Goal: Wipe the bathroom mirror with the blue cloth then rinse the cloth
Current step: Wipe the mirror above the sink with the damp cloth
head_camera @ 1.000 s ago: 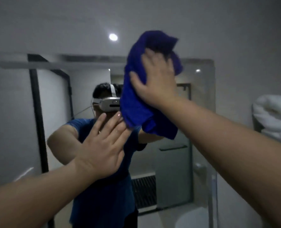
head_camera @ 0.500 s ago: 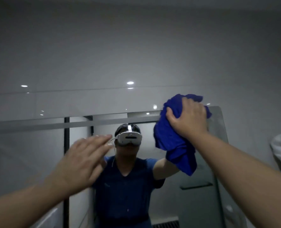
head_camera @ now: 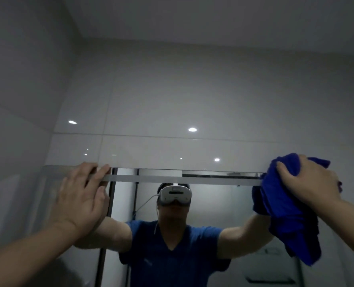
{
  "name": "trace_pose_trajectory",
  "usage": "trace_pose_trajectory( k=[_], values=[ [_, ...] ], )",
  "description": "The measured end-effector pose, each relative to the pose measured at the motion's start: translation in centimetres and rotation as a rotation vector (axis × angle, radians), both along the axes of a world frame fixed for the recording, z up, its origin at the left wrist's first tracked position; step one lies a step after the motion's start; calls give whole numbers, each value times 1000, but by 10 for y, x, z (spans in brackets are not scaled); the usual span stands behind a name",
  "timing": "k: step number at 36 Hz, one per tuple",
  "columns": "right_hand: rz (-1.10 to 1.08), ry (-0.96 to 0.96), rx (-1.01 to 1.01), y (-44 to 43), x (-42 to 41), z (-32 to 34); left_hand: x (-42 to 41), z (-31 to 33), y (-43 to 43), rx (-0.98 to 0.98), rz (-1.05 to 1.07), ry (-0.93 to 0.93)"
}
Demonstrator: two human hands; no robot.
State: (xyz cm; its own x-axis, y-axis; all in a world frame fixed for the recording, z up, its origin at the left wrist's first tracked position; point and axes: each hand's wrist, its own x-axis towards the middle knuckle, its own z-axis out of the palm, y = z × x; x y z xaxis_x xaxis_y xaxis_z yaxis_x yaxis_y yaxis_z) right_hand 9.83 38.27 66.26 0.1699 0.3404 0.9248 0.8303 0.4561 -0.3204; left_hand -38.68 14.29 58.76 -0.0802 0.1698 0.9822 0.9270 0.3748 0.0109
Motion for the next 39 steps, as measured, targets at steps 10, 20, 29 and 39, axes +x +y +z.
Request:
trace_pose_trajectory(
  k=[10,20,29,39],
  values=[
    [132,-114,142,-65,-165,-17,-7,-1,5,114,-70,85],
    [349,-549,-92,-132,-238,9,44,17,5,143,-221,-136],
    [1018,-83,-339,-119,-176,49,174,29,92,51,-372,189],
    [318,-22,276,-41,-166,-16,181,33,101,-87,-238,177]
  ],
)
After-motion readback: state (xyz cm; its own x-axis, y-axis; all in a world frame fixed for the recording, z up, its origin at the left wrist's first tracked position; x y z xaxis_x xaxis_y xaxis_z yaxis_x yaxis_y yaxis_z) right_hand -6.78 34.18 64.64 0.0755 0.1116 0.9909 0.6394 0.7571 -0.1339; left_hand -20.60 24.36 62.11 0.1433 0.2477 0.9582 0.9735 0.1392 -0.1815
